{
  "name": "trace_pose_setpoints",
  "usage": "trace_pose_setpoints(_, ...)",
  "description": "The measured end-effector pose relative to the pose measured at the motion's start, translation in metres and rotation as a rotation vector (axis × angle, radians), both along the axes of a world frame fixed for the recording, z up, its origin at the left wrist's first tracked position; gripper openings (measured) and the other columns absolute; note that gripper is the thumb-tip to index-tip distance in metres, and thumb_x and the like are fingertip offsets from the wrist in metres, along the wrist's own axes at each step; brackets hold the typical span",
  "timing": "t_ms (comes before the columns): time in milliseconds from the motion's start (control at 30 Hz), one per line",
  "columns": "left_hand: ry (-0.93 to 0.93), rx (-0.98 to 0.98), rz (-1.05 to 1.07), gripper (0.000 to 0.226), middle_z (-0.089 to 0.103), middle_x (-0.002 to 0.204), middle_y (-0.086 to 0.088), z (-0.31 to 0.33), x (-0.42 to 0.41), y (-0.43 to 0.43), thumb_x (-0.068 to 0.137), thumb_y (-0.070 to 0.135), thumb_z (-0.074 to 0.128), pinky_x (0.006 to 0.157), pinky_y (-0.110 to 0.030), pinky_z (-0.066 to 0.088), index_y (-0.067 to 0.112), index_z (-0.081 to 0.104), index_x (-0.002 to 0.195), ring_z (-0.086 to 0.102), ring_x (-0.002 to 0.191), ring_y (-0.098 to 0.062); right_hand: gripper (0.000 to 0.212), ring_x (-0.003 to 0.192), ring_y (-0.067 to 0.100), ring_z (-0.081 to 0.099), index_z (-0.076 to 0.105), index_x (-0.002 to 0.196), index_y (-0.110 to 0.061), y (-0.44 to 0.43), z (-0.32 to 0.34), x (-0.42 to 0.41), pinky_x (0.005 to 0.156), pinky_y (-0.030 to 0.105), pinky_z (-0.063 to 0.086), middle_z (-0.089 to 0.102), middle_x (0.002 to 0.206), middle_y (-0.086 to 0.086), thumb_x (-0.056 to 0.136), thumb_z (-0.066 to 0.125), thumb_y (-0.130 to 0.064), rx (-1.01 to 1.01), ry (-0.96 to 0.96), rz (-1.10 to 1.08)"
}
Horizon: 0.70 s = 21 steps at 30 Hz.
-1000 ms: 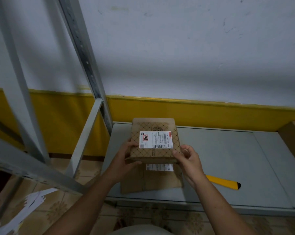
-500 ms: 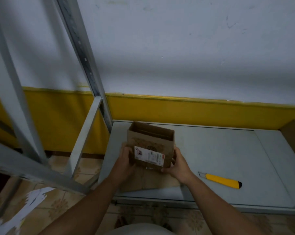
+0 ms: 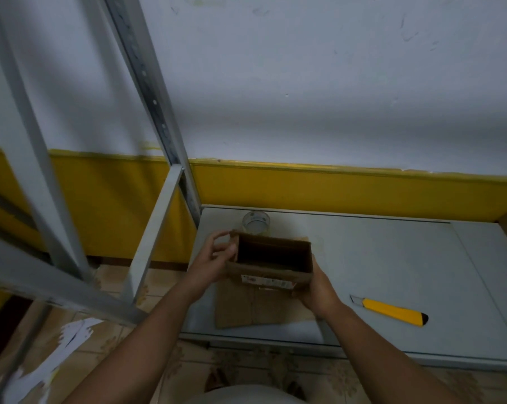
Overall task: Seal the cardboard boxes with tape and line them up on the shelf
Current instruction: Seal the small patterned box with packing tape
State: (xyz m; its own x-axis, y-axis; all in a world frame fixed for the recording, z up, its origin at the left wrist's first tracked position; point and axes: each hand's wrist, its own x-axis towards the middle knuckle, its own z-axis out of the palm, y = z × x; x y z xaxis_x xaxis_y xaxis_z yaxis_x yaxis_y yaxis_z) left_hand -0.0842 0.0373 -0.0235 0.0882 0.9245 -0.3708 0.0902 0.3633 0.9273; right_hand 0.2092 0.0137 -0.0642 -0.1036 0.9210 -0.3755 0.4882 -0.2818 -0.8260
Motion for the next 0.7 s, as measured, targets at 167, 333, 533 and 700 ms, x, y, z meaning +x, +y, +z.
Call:
trace_pose_setpoints(167, -0.045, -0.136, -0.041, 0.046, 0.062, 0.133, 0.007, 0.012, 0.006, 0.007, 0.101, 0.035, 0.071, 0.097, -0.053, 0.058, 0.061, 0.053, 0.133, 0.063, 0.12, -0.018, 0.062, 0.124, 0.014, 0.064, 0.052, 0.143, -0.04, 0.005, 0.029, 0.001, 0.1, 0.034, 0.056, 0.067, 0.134, -0.001, 0.097, 0.067, -0.001, -0.11, 0.305, -0.009)
trace_pose_setpoints(333, -0.047, -0.127, -0.044, 0.036, 0.066, 0.131, 0.004, 0.016, 0.012, 0.01, 0.105, 0.031, 0.065, 0.092, -0.052, 0.061, 0.051, 0.06, 0.134, 0.068, 0.11, -0.014, 0.066, 0.129, 0.028, 0.059, 0.052, 0.149, -0.024, 0.012, 0.026, 0.028, 0.104, 0.05, 0.048, 0.065, 0.138, 0.008, 0.087, 0.05, -0.004, -0.255, 0.526, -0.198)
trace_pose_setpoints(533, -0.054, -0.043, -0.129, 0.033, 0.061, 0.138, 0.011, 0.019, 0.012, 0.013, 0.105, 0.027, 0.064, 0.08, -0.051, 0.065, 0.044, 0.061, 0.133, 0.068, 0.116, -0.018, 0.067, 0.126, 0.023, 0.062, 0.063, 0.133, -0.037, 0.026, 0.035, 0.027, 0.095, 0.054, 0.058, 0.067, 0.133, 0.002, 0.074, 0.084, -0.06, -0.285, 0.444, -0.21)
trace_pose_setpoints(700, -0.056, 0.089, -0.206, 0.032, 0.058, 0.142, 0.007, 0.011, 0.004, 0.012, 0.108, 0.017, 0.058, 0.092, -0.063, 0.059, 0.034, 0.062, 0.136, 0.061, 0.128, -0.026, 0.036, 0.096, 0.019, 0.076, 0.06, 0.131, -0.037, 0.031, 0.051, 0.017, 0.07, 0.035, 0.061, 0.073, 0.118, 0.006, 0.098, 0.067, -0.022, -0.209, 0.407, -0.192)
